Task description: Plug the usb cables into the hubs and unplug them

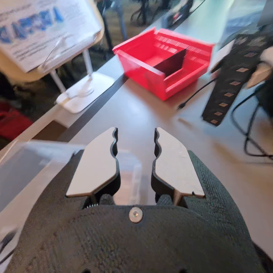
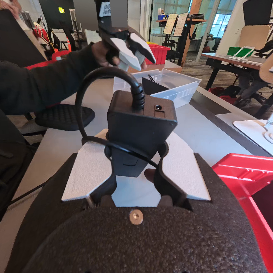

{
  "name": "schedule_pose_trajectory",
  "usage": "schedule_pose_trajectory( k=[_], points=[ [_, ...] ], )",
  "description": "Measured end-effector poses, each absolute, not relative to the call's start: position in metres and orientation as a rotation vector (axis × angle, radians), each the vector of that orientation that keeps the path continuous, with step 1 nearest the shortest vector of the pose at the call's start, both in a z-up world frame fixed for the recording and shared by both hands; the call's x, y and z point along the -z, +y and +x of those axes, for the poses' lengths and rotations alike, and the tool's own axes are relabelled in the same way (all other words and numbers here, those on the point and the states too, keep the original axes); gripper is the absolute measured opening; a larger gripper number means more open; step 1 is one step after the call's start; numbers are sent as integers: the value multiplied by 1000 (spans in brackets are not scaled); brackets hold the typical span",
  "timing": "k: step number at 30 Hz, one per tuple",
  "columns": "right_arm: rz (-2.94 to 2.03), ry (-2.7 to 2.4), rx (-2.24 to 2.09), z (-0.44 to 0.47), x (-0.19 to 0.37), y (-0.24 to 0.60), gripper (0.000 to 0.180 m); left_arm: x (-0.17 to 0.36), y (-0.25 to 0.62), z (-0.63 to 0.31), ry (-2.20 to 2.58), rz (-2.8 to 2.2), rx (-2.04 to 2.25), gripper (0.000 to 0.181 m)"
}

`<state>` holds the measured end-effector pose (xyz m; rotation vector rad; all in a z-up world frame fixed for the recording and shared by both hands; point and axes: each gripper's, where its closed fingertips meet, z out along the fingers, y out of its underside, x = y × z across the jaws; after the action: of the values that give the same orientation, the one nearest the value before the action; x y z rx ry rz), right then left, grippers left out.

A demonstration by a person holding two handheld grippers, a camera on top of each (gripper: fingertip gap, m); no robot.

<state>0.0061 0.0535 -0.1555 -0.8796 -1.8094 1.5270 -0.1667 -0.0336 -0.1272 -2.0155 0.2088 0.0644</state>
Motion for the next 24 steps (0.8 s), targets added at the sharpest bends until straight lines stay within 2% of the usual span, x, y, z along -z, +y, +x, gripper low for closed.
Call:
schedule_pose_trajectory(
  k=[5, 11, 24],
  points=[
    [-878, -1800, -1628, 11, 151, 52, 63, 185, -73, -244, 93, -2454, -147, 41],
    [-896, -1802, -1651, 11, 160, 50, 63, 273, -100, -275, 131, -2869, -140, 37],
    [-925, -1813, -1646, 10, 169, 54, 63, 300, -81, -267, 154, -2915, 9, 10]
  ],
)
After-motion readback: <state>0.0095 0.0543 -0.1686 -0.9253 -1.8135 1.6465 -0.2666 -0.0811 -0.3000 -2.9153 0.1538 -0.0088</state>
